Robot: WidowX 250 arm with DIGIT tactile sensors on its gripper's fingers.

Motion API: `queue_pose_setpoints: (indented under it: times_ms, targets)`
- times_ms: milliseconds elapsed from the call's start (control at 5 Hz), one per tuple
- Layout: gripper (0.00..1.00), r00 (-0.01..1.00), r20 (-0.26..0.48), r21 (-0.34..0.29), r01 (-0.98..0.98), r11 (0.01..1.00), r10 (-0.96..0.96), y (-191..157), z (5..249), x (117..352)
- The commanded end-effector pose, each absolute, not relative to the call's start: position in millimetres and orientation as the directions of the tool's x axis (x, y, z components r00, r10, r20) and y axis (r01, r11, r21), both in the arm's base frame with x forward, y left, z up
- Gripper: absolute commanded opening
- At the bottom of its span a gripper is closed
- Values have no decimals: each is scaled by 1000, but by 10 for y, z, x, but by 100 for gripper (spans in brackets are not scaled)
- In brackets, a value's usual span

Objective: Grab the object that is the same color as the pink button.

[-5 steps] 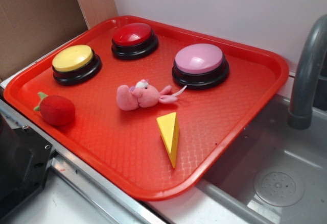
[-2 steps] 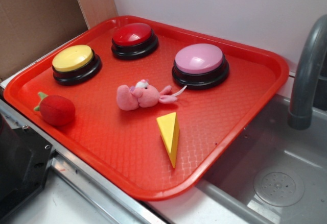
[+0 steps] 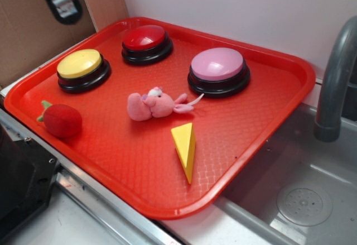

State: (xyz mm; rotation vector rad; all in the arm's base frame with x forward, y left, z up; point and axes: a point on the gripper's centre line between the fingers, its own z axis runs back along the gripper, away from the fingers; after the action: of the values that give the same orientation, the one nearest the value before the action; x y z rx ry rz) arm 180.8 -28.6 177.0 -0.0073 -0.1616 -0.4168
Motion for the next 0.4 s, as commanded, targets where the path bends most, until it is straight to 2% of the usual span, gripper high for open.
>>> queue_pose_setpoints:
  times_ms: [0,200]
  targets:
    - [100,797,259,61,551,833,-546,-464,1384,2111]
    - [100,798,252,44,556,830,-547,-499,1086,2162]
